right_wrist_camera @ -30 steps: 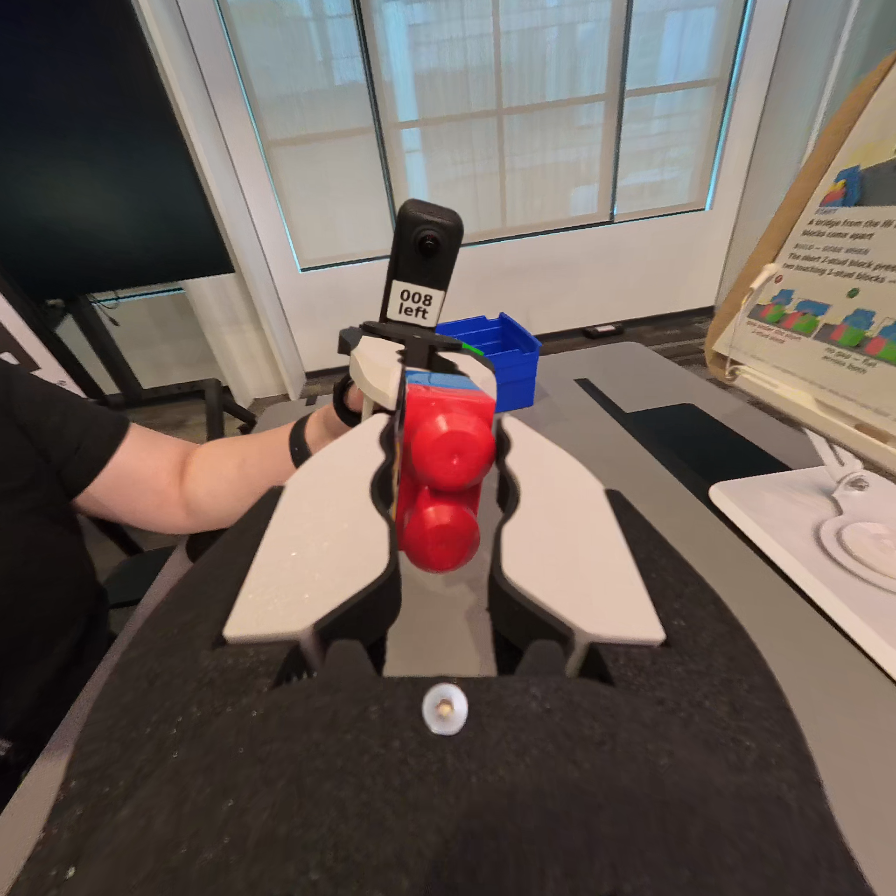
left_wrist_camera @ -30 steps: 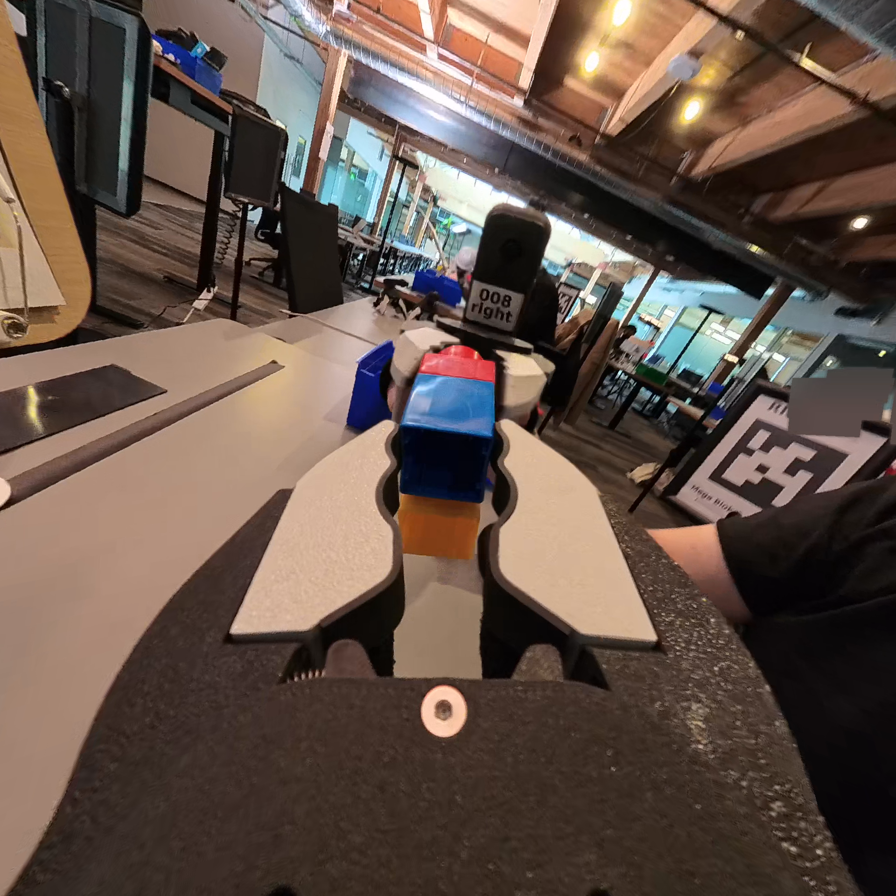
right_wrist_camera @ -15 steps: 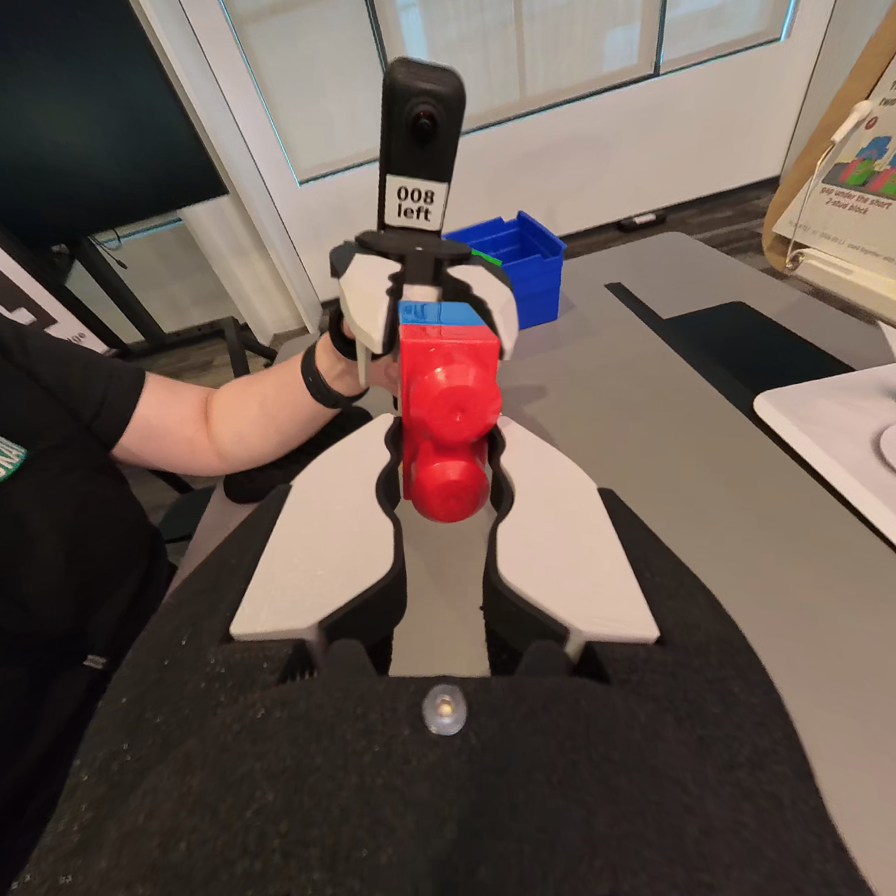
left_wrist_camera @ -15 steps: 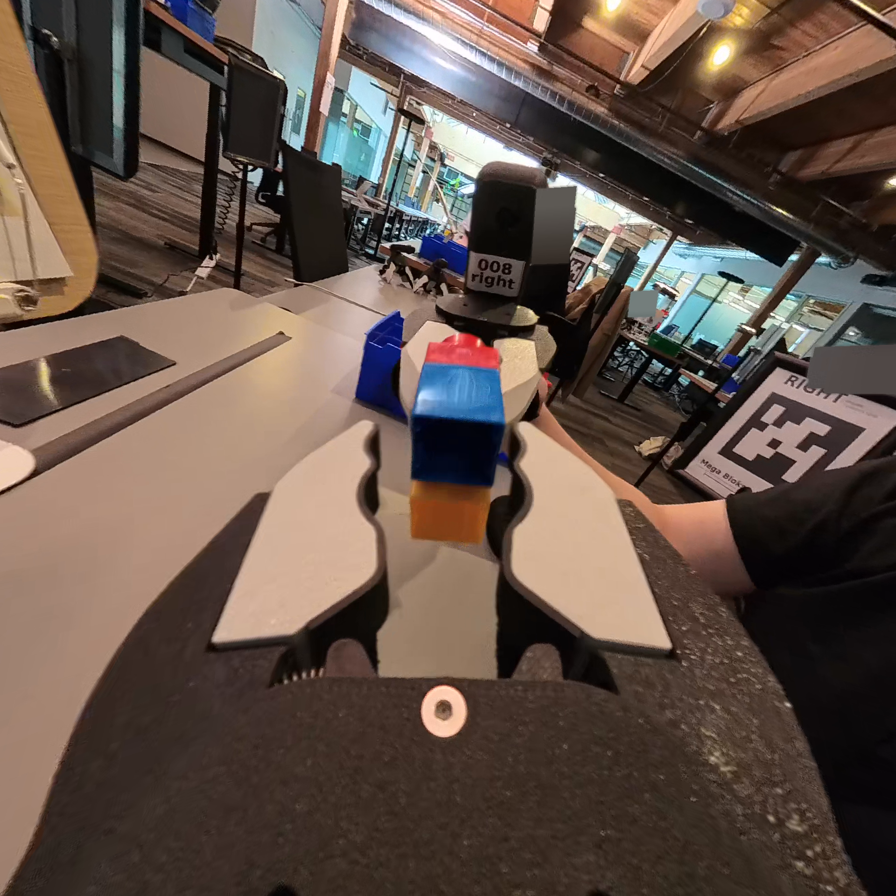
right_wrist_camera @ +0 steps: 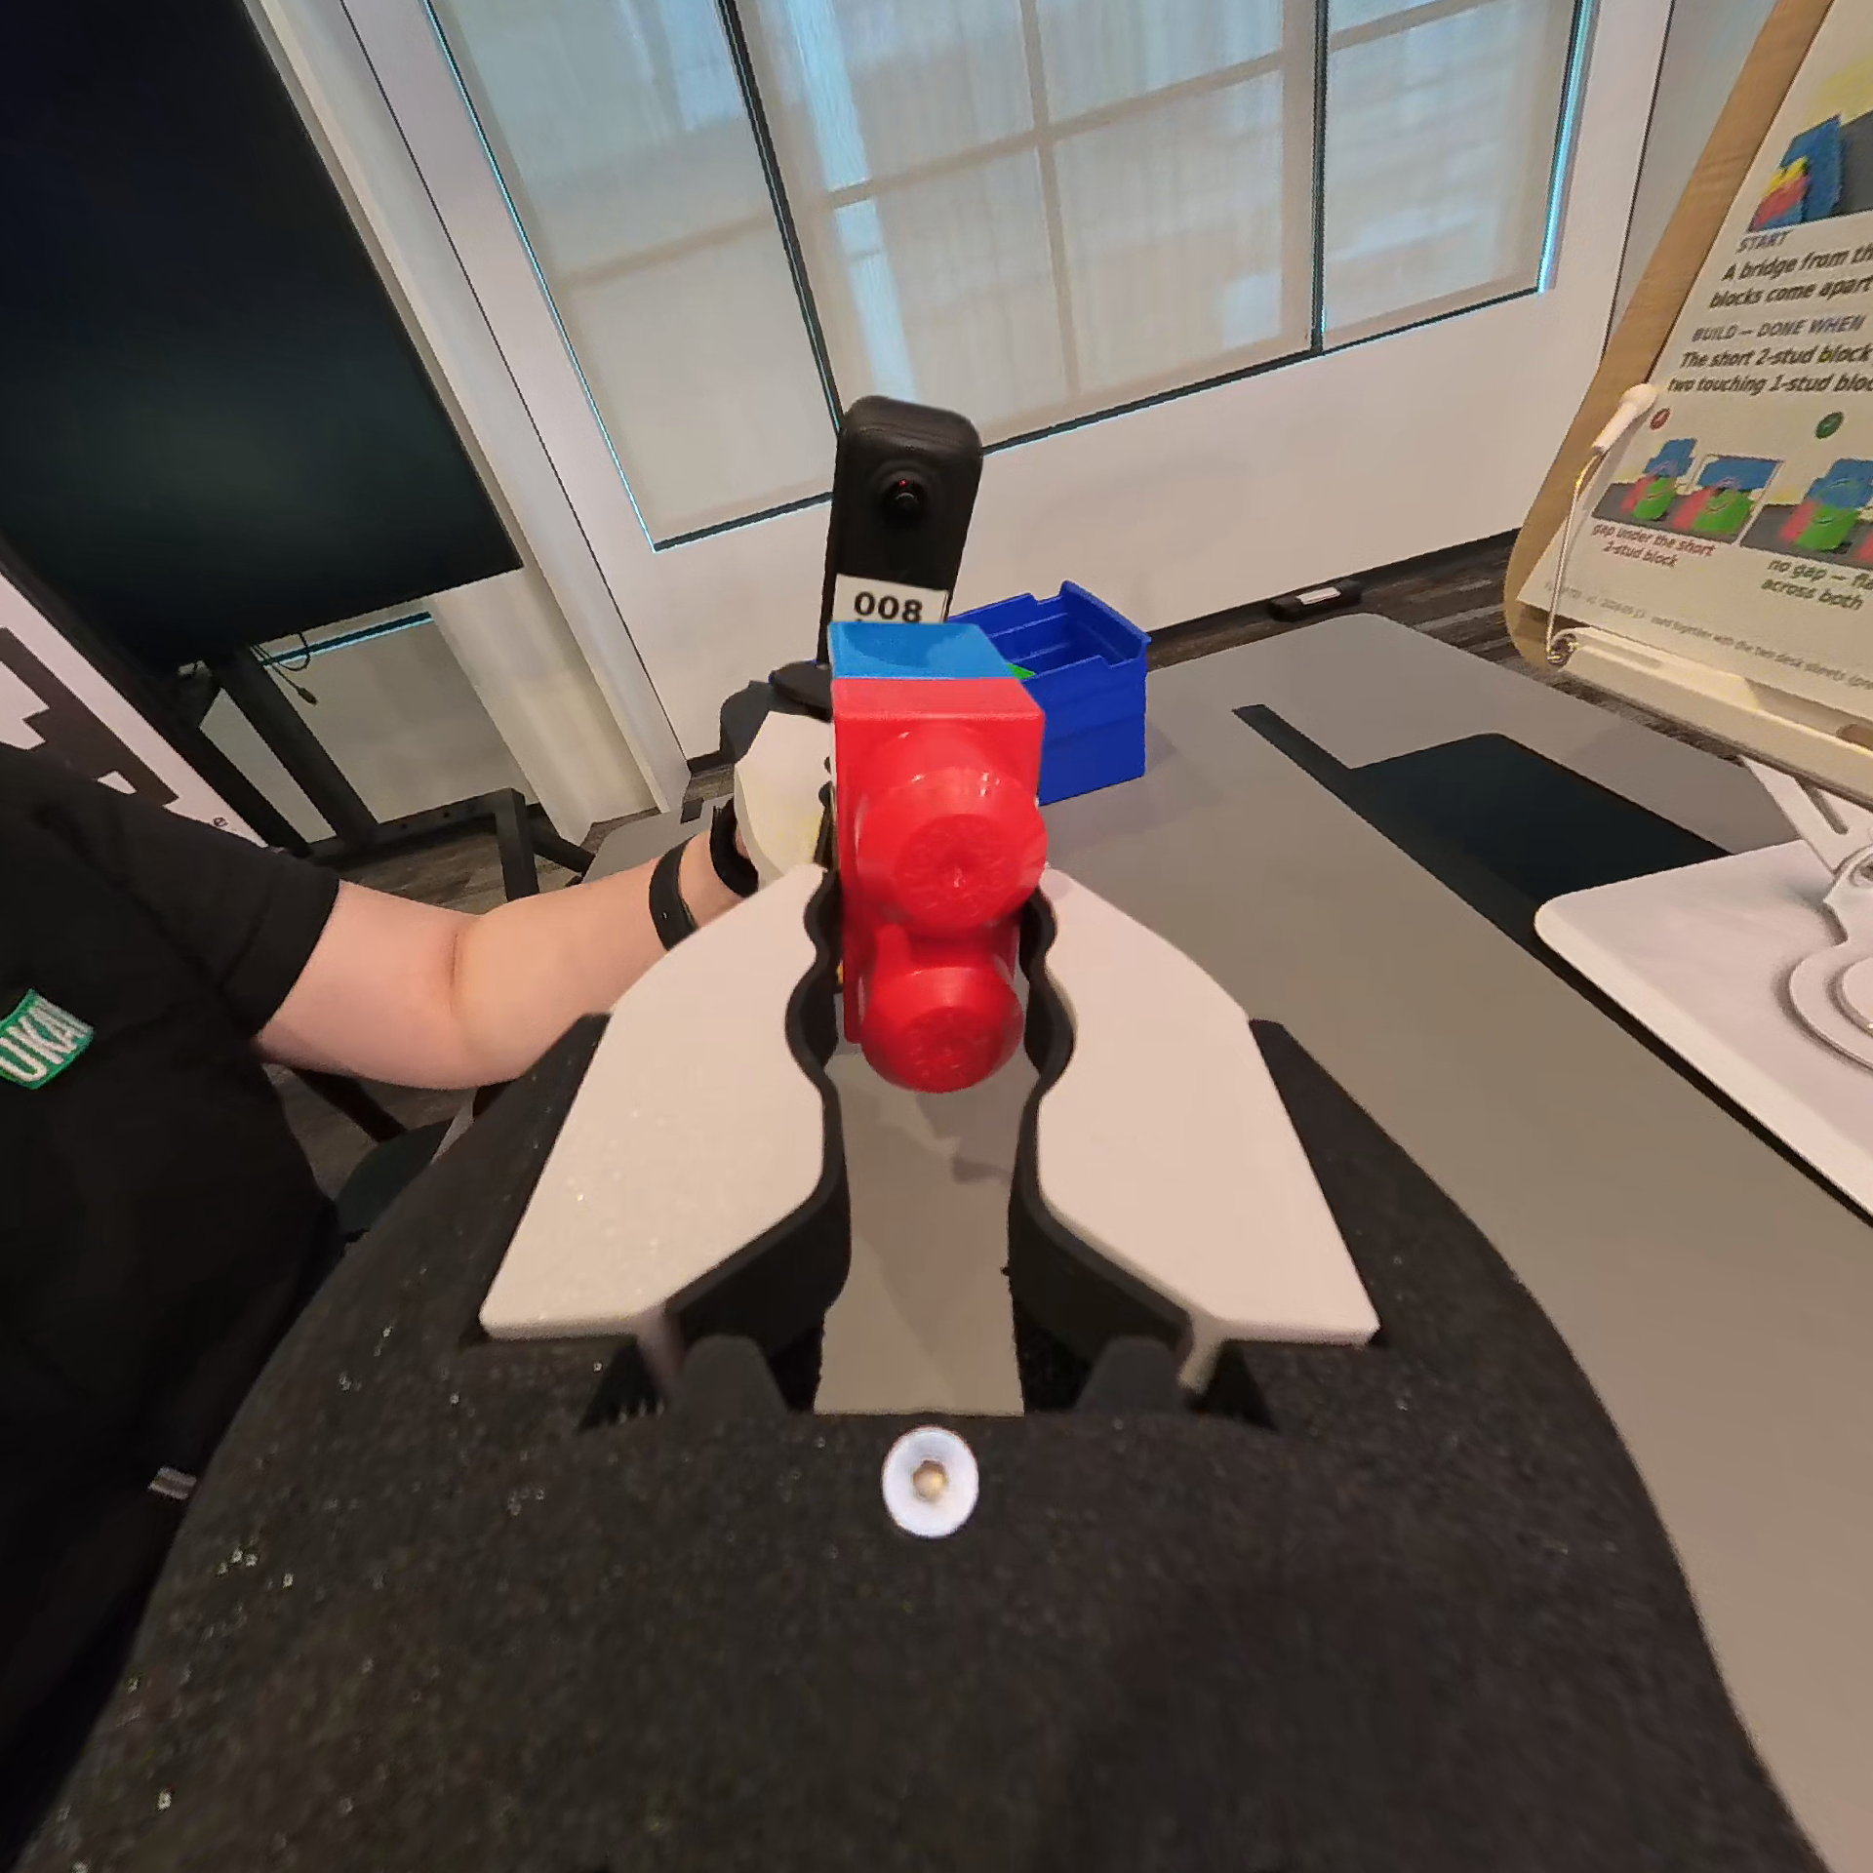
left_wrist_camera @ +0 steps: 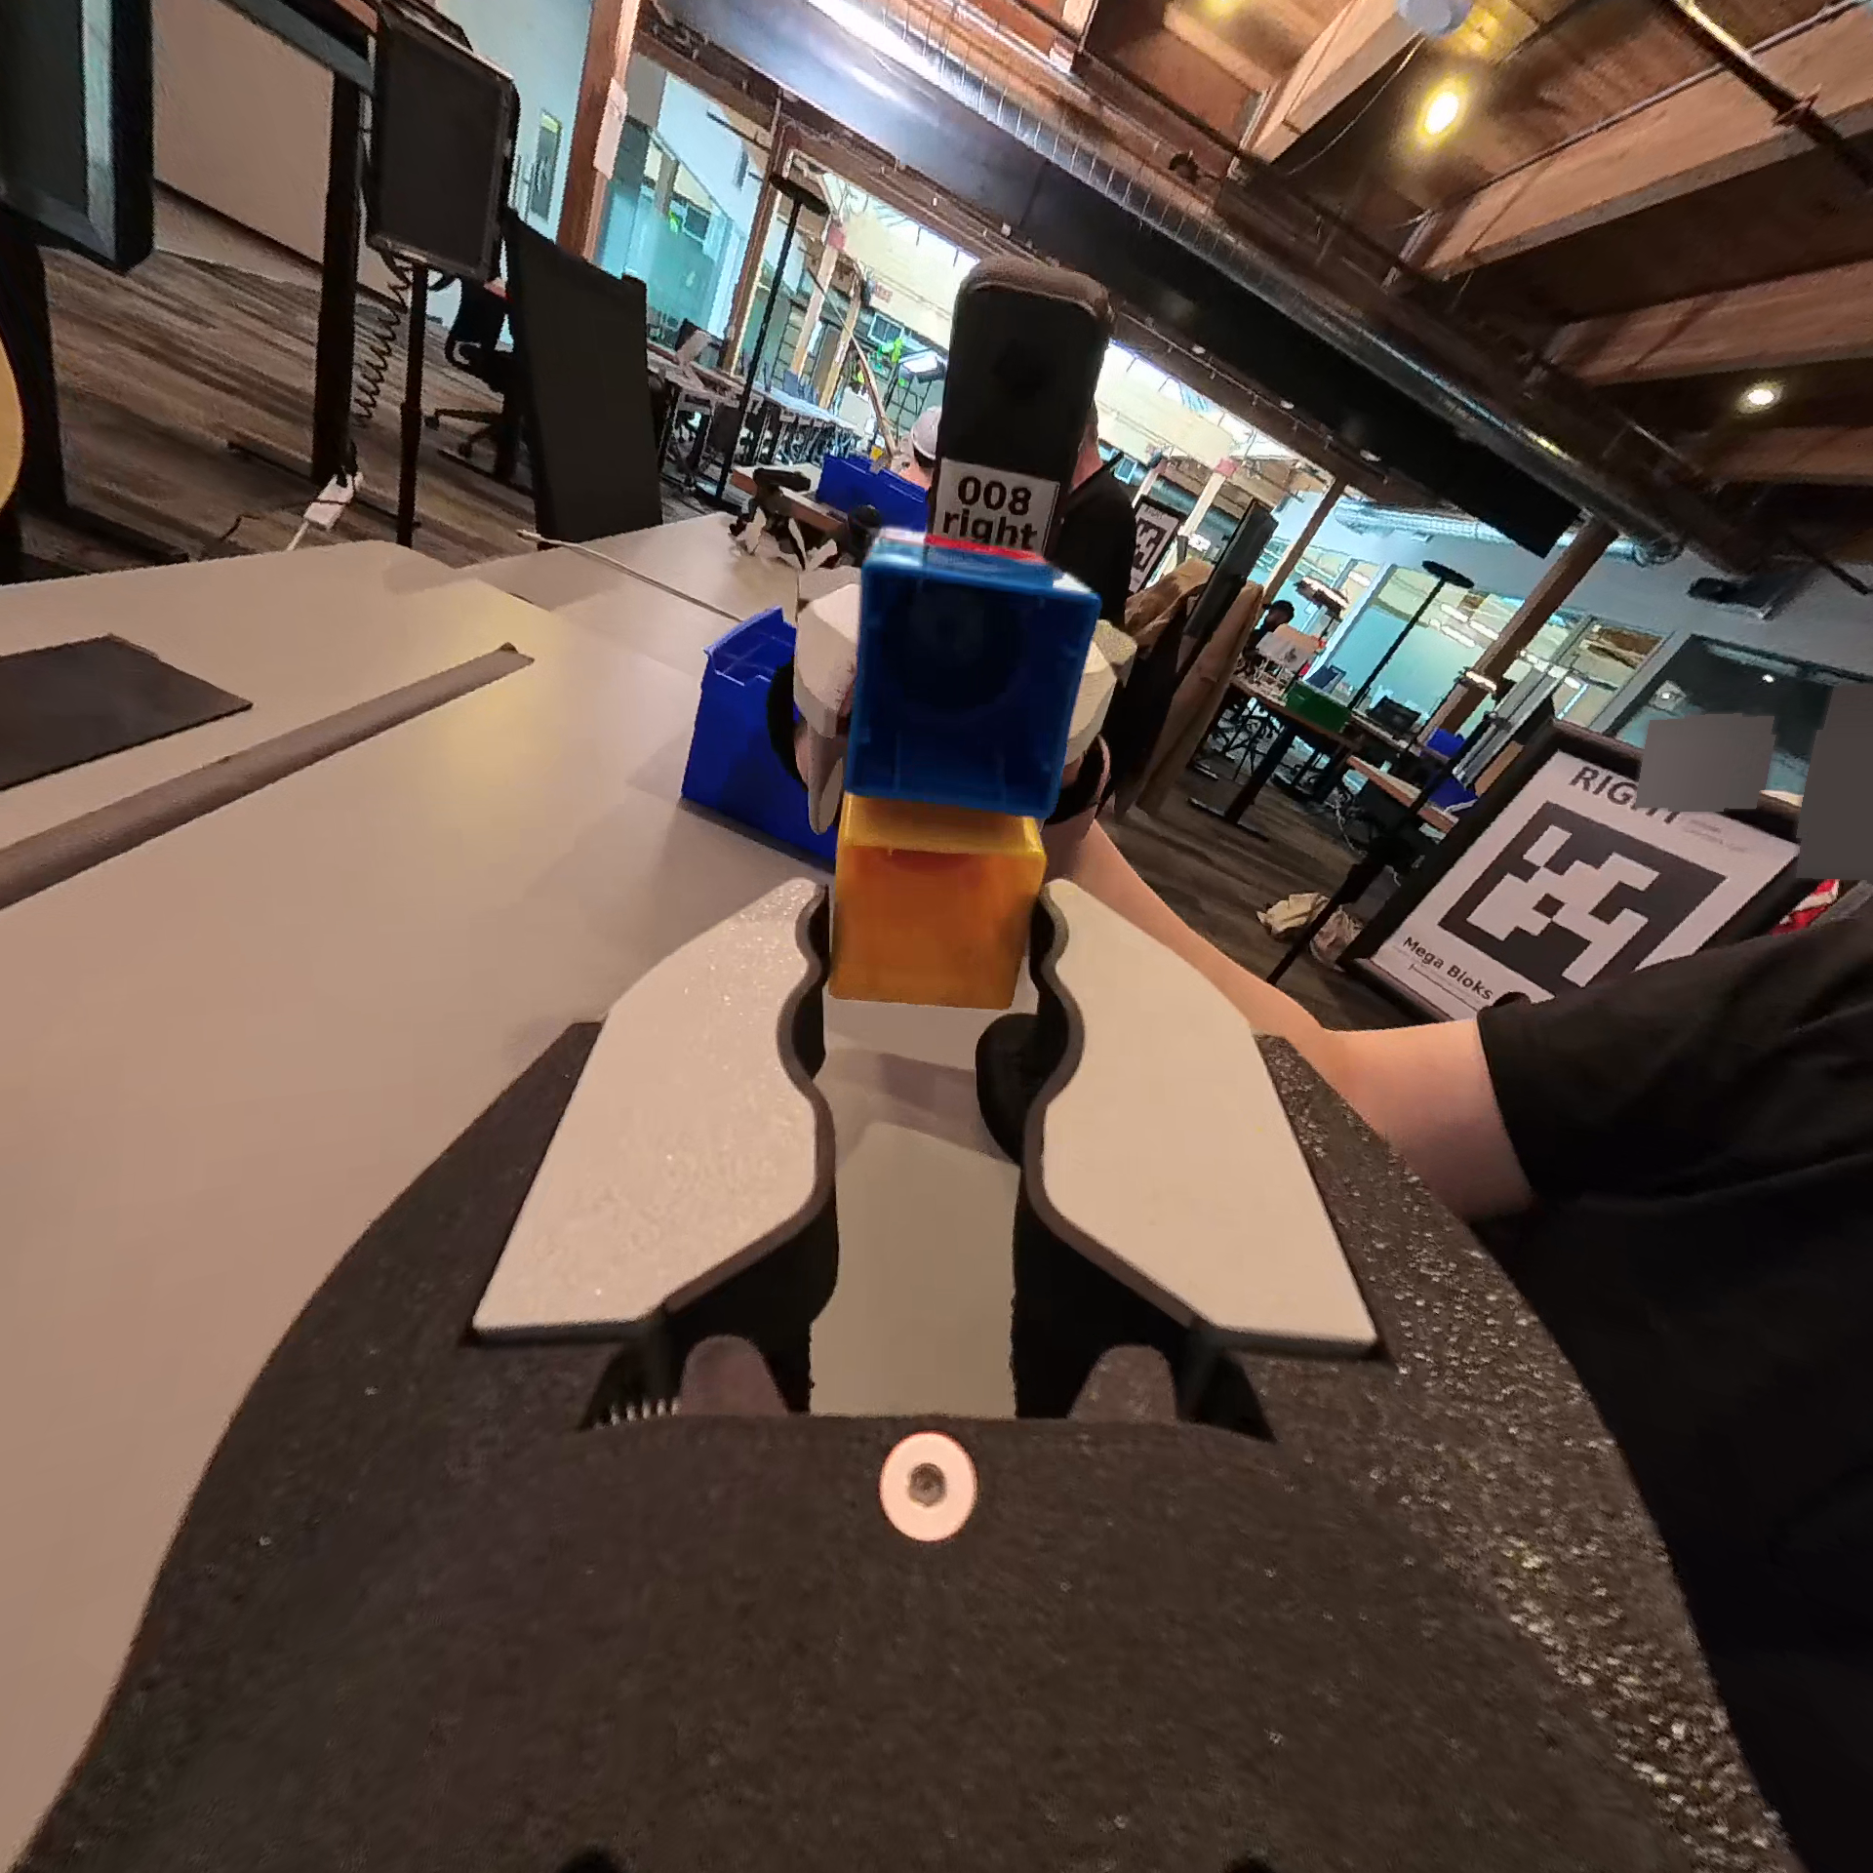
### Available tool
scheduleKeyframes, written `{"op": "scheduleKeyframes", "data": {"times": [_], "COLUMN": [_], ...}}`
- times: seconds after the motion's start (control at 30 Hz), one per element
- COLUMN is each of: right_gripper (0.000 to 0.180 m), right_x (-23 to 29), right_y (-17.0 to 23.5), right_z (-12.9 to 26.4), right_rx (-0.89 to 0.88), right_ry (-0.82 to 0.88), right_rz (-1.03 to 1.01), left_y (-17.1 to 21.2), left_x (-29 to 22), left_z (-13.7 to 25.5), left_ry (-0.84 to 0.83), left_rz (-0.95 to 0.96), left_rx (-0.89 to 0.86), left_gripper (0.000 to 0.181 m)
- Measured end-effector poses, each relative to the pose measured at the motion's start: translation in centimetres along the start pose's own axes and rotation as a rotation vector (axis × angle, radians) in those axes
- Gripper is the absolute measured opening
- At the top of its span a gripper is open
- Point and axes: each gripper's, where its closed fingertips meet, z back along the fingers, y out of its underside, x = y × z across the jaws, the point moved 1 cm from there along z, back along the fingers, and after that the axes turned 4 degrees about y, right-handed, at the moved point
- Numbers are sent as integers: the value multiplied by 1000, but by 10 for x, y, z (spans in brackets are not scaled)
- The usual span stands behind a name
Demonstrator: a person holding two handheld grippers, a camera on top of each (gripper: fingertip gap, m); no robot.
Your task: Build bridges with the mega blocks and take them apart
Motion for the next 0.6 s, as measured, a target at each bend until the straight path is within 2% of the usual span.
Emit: {"op": "scheduleKeyframes", "data": {"times": [0.23, 0.6], "right_gripper": [33, 33], "right_x": [4, 3], "right_y": [5, 10], "right_z": [-1, -3], "right_rx": [19, 28], "right_ry": [-29, -27], "right_rz": [-14, -28], "left_y": [7, 10], "left_x": [-5, 0], "left_z": [-1, -1], "left_ry": [4, -27], "left_rz": [-12, -8], "left_rx": [75, 89], "left_gripper": [34, 34]}}
